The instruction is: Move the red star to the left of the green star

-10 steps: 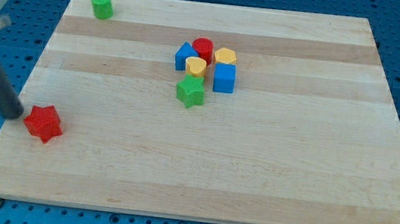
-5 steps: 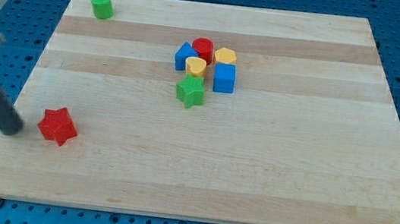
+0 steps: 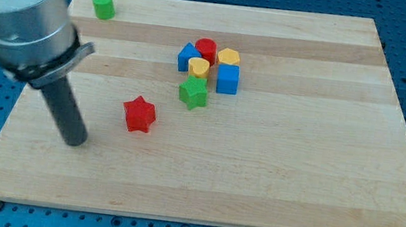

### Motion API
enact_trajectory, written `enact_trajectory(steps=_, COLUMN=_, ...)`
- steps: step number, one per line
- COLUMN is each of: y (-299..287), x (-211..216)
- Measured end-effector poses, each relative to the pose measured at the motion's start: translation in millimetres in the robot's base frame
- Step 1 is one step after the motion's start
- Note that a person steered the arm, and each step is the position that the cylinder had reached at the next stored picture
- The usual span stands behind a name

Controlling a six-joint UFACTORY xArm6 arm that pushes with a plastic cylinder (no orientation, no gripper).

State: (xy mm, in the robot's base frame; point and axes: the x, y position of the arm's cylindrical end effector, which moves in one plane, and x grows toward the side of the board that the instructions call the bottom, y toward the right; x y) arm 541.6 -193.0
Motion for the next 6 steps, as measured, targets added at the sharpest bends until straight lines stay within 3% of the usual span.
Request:
enact_trajectory(steps=1, y=71, x=-10)
enact_trajectory(steps=3, y=74, x=-77)
enact_trajectory(steps=4, y=61, x=-77)
enact_trajectory(steps=6, y=110, x=-77)
